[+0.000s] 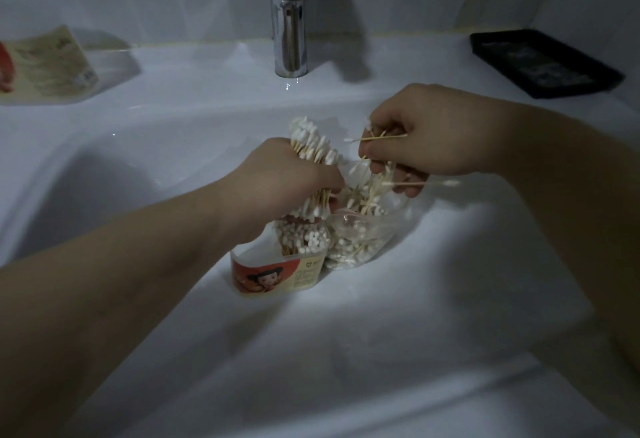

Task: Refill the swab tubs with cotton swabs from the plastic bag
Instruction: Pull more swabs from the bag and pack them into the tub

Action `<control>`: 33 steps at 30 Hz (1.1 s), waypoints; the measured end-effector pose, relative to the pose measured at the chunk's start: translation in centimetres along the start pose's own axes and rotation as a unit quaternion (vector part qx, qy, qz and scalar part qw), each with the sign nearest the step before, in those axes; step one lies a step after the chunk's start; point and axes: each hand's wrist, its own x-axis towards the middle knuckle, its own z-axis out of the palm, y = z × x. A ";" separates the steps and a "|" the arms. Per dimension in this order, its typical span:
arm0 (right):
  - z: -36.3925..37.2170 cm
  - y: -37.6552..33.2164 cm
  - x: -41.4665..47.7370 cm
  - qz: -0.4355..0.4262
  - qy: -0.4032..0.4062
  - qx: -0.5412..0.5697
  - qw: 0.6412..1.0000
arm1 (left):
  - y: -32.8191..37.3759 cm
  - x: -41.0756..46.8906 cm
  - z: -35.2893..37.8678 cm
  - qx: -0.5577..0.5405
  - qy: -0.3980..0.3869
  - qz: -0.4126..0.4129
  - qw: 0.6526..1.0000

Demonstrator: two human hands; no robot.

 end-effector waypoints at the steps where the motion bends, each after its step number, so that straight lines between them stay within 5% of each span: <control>1: 0.0 0.0 0.1 -0.002 -0.001 0.001 1.000 | -0.1 0.0 0.0 -0.006 -0.001 0.002 1.000; 11: 0.2 0.2 0.8 -0.006 0.048 0.101 0.994 | -0.2 0.3 0.0 -0.049 0.014 0.058 0.997; 20: 1.0 -0.3 0.5 -0.016 -0.019 0.137 0.990 | -0.4 0.3 0.1 -0.085 -0.016 0.132 0.987; 33: 1.1 -0.5 0.4 0.016 -0.009 0.111 0.994 | -0.4 0.9 -0.2 -0.189 -0.006 0.045 0.981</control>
